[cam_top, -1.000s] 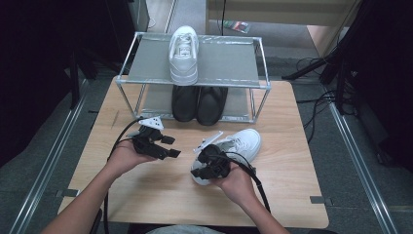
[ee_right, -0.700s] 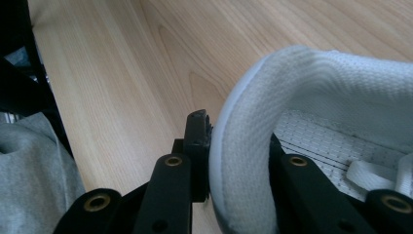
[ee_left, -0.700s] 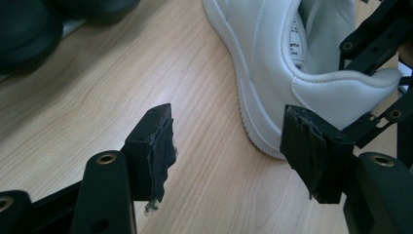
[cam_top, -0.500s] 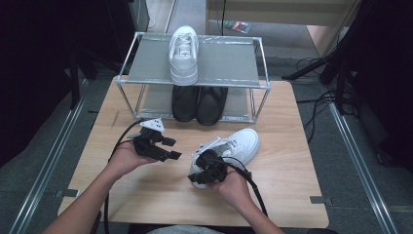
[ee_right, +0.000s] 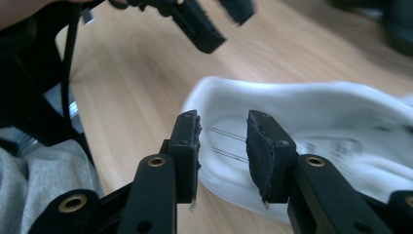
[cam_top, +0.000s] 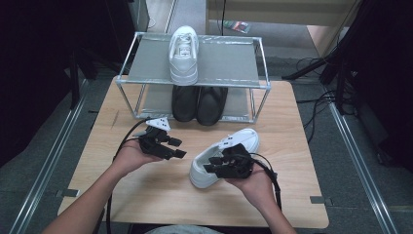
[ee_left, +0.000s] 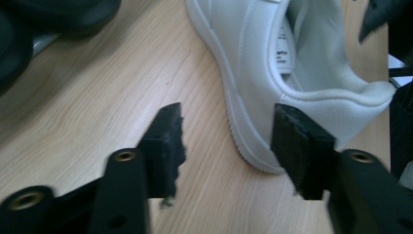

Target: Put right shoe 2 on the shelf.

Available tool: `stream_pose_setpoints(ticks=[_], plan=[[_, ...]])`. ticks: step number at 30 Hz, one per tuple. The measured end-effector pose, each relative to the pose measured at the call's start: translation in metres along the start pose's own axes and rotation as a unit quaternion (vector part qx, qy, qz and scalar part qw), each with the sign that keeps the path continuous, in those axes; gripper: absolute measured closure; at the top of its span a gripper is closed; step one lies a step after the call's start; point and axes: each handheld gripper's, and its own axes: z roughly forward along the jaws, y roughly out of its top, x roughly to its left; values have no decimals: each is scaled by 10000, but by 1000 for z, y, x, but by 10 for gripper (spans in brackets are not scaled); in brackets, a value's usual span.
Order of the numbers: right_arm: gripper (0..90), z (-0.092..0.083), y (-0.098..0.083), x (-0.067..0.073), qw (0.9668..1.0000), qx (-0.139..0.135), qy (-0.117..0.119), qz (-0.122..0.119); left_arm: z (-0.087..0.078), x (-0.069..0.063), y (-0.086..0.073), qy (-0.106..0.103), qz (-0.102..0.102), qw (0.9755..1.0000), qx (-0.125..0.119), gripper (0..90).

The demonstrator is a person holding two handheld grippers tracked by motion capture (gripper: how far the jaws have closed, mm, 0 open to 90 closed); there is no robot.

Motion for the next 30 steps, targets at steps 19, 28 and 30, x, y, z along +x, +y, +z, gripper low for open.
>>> stream_pose_setpoints(ticks=[19, 28, 30], plan=[[900, -29, -32, -53, 9909, -413, -928, 884, 33, -1, 22, -437, -19, 9990, 31, 889], [900, -19, -41, -73, 9862, -361, -1055, 1222, 49, -6, 23, -462, -10, 9987, 223, 885], [900, -18, -42, -71, 9863, -358, -1134, 1146, 49, -6, 23, -467, 8, 9986, 232, 887]])
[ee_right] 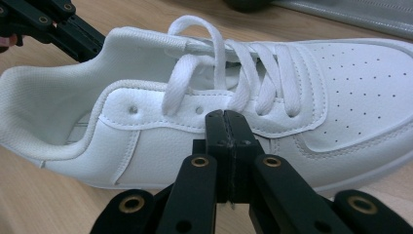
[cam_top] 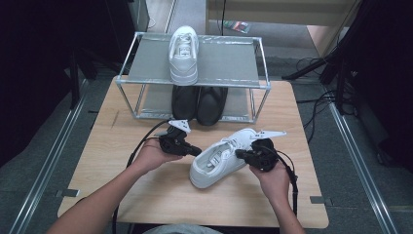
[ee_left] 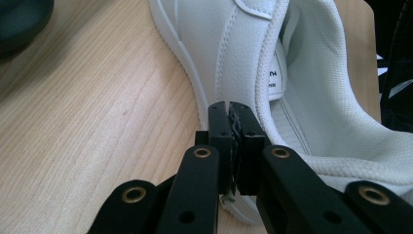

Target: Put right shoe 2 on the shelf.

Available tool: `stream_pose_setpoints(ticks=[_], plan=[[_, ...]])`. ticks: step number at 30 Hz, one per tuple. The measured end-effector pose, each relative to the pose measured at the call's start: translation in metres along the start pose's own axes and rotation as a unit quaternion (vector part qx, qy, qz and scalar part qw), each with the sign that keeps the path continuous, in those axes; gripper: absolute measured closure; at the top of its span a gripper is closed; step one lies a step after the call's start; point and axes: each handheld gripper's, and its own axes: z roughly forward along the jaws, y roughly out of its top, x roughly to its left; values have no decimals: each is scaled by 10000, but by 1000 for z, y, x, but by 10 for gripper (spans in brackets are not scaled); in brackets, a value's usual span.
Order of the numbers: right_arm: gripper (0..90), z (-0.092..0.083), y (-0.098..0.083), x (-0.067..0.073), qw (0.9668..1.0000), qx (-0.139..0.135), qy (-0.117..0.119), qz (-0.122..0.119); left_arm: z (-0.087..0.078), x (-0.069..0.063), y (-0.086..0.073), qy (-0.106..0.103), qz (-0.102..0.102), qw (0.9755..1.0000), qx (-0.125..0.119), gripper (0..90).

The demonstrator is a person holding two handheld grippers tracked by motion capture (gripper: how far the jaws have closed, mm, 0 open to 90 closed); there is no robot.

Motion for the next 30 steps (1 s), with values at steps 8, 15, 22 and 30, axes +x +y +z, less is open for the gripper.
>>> stream_pose_setpoints(ticks=[8, 15, 22, 30], plan=[[887, 4, -8, 0, 9996, -252, -45, -93, 1, -6, -2, -73, 4, 10000, 54, 899], [883, 6, -11, 1, 9995, -313, -26, -93, 1, -11, -7, -226, -93, 9997, 37, 899], [867, 8, -9, 2, 9995, -294, -63, 22, 2, -21, -12, -302, -165, 9994, 27, 900], [862, 12, -4, -3, 9996, -216, 85, 141, 4, -30, -15, -294, -198, 9994, 5, 900]])
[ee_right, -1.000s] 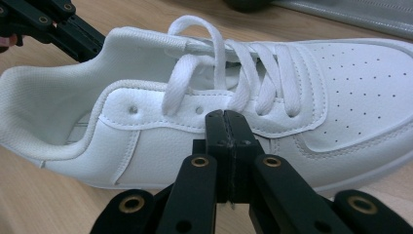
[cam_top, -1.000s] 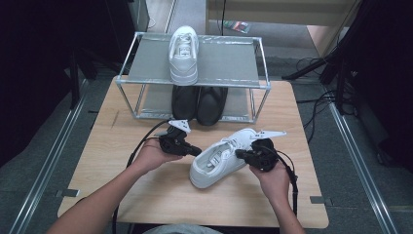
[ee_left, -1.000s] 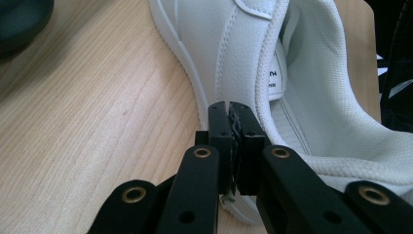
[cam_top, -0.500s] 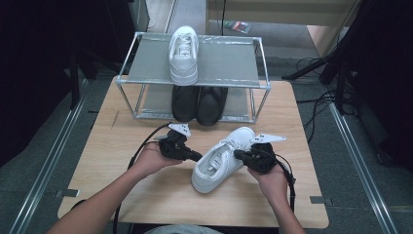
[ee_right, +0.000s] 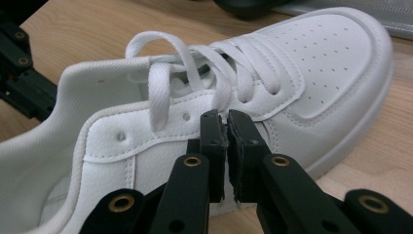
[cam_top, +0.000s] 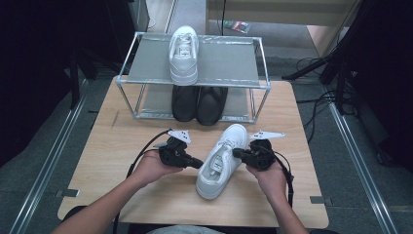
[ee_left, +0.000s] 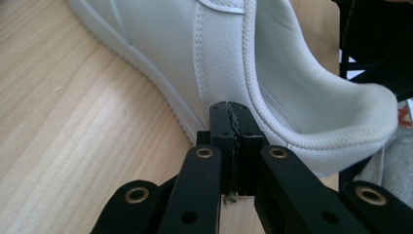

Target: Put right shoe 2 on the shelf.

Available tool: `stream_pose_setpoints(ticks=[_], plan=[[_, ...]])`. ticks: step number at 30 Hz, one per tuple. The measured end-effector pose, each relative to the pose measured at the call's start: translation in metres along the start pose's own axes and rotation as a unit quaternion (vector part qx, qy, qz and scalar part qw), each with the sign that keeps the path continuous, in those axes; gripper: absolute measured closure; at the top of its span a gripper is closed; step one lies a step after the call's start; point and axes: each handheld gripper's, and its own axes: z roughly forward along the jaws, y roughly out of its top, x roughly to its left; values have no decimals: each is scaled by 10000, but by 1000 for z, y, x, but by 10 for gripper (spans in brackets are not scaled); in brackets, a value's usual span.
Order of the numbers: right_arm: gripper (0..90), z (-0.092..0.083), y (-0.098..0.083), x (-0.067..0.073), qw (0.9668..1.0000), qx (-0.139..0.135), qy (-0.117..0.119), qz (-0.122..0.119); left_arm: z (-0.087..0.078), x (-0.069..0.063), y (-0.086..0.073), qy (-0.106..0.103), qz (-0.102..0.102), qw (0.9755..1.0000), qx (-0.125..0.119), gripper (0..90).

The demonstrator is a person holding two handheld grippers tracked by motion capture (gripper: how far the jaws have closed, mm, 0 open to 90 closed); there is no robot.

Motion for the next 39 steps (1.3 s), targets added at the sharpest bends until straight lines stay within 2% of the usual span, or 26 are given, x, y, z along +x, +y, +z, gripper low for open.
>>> stream_pose_setpoints(ticks=[5, 6, 11, 15, 18, 25, 31, 34, 37, 39], plan=[[862, 2, 2, -1, 10000, 2, -1, 24, 5, -9, -1, -67, 101, 9999, 36, 900], [859, 2, 3, -2, 10000, 9, -5, -34, 7, -11, -1, -130, 73, 9999, 33, 900], [856, 3, 5, -3, 10000, 17, 9, -26, 10, -16, -1, -148, 66, 9999, 21, 900], [844, 2, 6, -5, 10000, -8, -24, -8, 15, -20, 1, -200, 132, 9997, 37, 900], [845, 2, 7, -6, 10000, -31, -73, 25, 21, -27, 3, -238, 227, 9994, 51, 900], [840, 2, 8, -7, 9998, -104, -156, 36, 30, -33, 8, -333, 291, 9990, 52, 900], [786, -2, 8, -12, 9994, -182, -283, 76, 38, -37, 12, -435, 302, 9986, 55, 897], [755, -6, 9, -14, 9992, -290, -239, 142, 38, -38, 12, -430, 345, 9985, 51, 878], [691, -15, 9, -11, 9984, -420, -324, 175, 30, -35, 12, -435, 316, 9986, 11, 817], [662, -19, 8, -9, 9983, -446, -345, 143, 23, -33, 11, -333, 263, 9991, -54, 796]])
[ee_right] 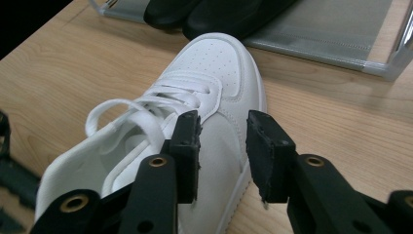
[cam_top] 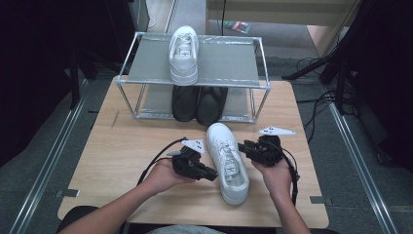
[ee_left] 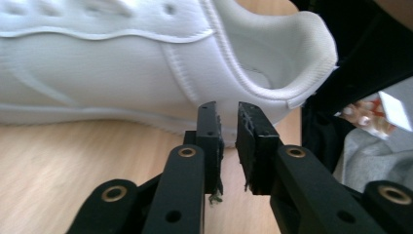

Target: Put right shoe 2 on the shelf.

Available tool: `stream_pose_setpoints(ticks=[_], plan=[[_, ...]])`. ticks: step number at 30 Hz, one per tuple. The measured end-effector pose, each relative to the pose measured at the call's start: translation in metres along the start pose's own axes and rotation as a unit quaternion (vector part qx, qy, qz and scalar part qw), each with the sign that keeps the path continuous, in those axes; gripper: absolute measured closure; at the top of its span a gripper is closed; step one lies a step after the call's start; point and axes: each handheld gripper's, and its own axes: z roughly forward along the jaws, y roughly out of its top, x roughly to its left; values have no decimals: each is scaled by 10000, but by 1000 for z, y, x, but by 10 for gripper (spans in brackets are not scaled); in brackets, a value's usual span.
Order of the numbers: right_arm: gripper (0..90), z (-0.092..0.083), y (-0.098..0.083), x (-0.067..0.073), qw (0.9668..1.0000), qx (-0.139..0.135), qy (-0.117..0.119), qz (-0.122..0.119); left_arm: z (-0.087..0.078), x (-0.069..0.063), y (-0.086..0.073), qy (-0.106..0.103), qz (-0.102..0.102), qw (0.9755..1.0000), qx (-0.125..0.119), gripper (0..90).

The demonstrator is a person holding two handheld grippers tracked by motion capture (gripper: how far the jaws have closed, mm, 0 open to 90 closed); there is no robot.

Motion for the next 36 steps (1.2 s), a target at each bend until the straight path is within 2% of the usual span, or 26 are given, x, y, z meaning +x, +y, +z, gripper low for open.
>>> stream_pose_setpoints(ticks=[4, 6, 12, 17, 25, 27, 36], plan=[[627, -9, -1, 5, 10000, -64, -3, -46, -13, 4, -3, 156, 0, 9999, 36, 761], [615, -14, -3, 10, 9999, -114, 8, -57, -21, 6, -4, 229, -34, 9997, -36, 740], [588, -25, -9, 16, 9999, -137, 31, -59, -31, 13, -4, 383, -58, 9992, -68, 700], [559, -33, -19, 22, 9999, -152, 65, -50, -39, 19, -6, 442, -151, 9989, -73, 629], [540, -32, -28, 28, 9999, -99, 69, -53, -50, 28, -6, 545, -233, 9980, -224, 561], [536, -30, -31, 29, 9999, -90, 28, -122, -53, 31, -6, 574, -234, 9978, -252, 543], [530, -18, -38, 34, 9999, 26, -59, -100, -61, 43, -7, 643, -325, 9968, -347, 511]])
